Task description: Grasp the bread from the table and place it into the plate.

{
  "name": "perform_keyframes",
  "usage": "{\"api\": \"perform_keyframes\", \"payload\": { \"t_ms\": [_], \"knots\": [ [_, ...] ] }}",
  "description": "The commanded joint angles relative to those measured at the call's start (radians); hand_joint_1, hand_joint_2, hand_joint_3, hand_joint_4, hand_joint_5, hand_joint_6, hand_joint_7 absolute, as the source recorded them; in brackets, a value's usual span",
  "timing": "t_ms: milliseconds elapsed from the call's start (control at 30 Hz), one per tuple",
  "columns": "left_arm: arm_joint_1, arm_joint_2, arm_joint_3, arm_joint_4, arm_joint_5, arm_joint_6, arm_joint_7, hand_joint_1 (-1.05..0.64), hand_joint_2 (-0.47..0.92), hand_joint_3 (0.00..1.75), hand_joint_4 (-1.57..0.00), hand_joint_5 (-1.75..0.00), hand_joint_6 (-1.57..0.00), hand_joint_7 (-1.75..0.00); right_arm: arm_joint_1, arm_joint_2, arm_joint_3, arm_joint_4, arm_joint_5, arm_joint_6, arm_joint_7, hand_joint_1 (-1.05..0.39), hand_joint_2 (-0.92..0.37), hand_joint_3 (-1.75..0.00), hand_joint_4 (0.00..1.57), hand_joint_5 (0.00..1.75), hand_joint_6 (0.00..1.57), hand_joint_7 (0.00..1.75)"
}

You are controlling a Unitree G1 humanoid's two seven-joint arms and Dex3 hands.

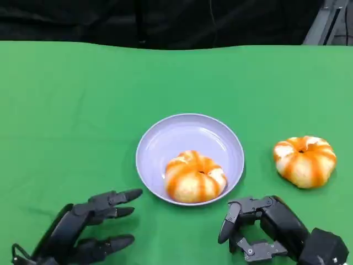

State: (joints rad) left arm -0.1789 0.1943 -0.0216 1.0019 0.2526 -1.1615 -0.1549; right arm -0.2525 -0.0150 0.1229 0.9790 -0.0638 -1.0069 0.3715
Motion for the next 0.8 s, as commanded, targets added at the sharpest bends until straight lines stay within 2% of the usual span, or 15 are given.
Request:
{"api": "perform_keyframes", "payload": {
  "t_ms": [33, 67, 133, 333, 800],
  "knots": [
    [-0.010, 0.029, -0.020, 0.011, -0.012, -0.022, 0.003, -0.31, 0.92, 0.08, -0.84, 0.00, -0.63, 0.00, -0.005, -0.014, -0.007, 0.001, 0.008, -0.003, 0.000, 0.12, -0.53, -1.11, 0.99, 1.39, 0.98, 1.07],
    [-0.010, 0.025, -0.024, 0.011, -0.028, -0.017, -0.008, -0.31, 0.92, 0.08, -0.84, 0.00, -0.63, 0.00, -0.006, -0.015, -0.007, 0.002, 0.008, -0.003, 0.000, 0.12, -0.53, -1.11, 0.99, 1.39, 0.98, 1.07],
    [-0.009, 0.020, -0.030, 0.010, -0.050, -0.011, -0.024, -0.12, 0.92, 0.08, -0.82, 0.00, -0.63, 0.00, -0.007, -0.015, -0.008, 0.003, 0.007, -0.004, 0.000, 0.12, -0.53, -1.11, 0.99, 1.39, 0.98, 1.07],
    [-0.009, 0.008, -0.035, 0.015, -0.110, -0.004, -0.063, 0.03, 0.92, 0.13, -0.82, 0.00, -0.64, 0.00, -0.007, -0.015, -0.007, -0.001, 0.007, 0.001, -0.001, 0.12, -0.53, -1.11, 1.00, 1.38, 0.98, 1.07],
    [-0.009, 0.008, -0.044, 0.008, -0.147, 0.000, -0.089, 0.11, 0.92, 0.24, -0.85, -0.01, -0.68, -0.01, -0.006, -0.013, -0.008, -0.005, 0.014, 0.003, 0.007, 0.13, -0.52, -1.14, 0.99, 1.39, 0.98, 1.08]
  ]
}}
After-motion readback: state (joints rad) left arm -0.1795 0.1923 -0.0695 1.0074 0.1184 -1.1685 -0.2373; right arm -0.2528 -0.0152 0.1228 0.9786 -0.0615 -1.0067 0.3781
